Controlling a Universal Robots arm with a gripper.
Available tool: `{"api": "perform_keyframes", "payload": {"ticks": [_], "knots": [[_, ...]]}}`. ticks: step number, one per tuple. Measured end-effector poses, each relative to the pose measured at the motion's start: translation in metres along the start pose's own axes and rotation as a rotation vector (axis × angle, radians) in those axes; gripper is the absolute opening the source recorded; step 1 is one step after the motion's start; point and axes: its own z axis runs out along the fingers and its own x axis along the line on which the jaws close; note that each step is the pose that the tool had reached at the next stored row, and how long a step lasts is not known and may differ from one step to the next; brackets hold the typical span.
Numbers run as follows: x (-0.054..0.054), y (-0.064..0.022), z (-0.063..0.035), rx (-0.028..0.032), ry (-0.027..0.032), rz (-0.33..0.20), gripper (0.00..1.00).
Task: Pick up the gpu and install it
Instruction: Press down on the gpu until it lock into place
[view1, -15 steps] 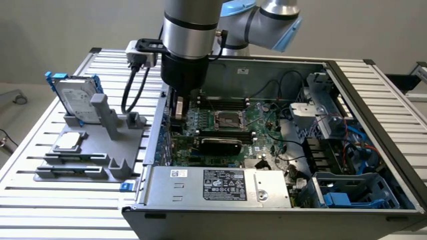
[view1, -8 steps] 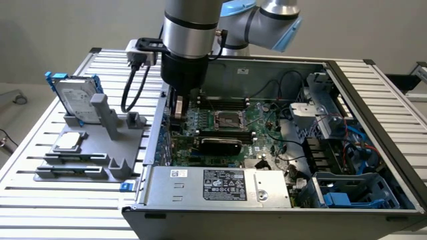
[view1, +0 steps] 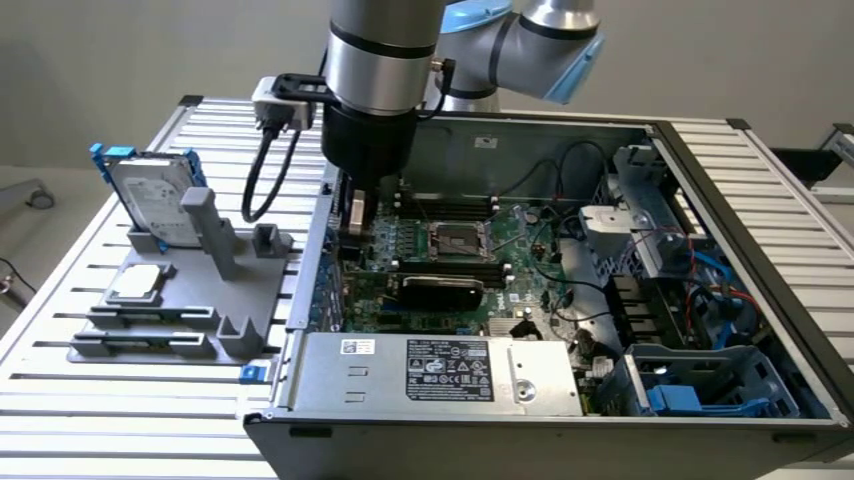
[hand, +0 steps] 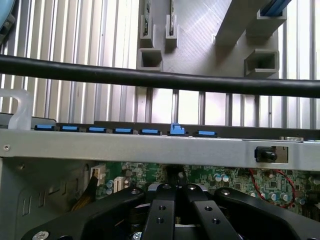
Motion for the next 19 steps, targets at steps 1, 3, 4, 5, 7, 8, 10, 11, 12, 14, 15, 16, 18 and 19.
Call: {"api": "perform_keyframes", "payload": {"ticks": [1,3,4,5,7,8,10,11,12,14,15,16,18,19], "knots": [[-0.0001,0.0,0.0,-0.0005,-0.0002,0.001,0.11],[-0.0003,0.0,0.0,-0.0011,-0.0007,0.003,0.11],[-0.0003,0.0,0.0,-0.0013,-0.0009,0.005,0.11],[-0.0004,0.0,0.0,-0.0015,-0.0011,0.006,0.11],[-0.0005,-0.0001,0.0,-0.0018,-0.0017,0.009,0.11],[-0.0006,-0.0001,-0.0001,-0.002,-0.0021,0.011,0.11],[-0.0009,-0.0001,-0.0001,-0.0023,-0.0028,0.015,0.11],[-0.0011,-0.0001,-0.0001,-0.0026,-0.0032,0.017,0.11],[-0.0014,-0.0001,-0.0001,-0.003,-0.0036,0.02,0.11],[-0.0019,-0.0001,-0.0001,-0.0045,-0.0046,0.024,0.11],[-0.0021,-0.0001,-0.0001,-0.0057,-0.0049,0.026,0.11],[-0.0024,-0.0001,-0.0001,-0.0069,-0.0052,0.028,0.11],[-0.003,-0.0001,-0.0002,-0.0091,-0.0058,0.032,0.11],[-0.0032,-0.0001,-0.0002,-0.0099,-0.0061,0.034,0.11]]}}
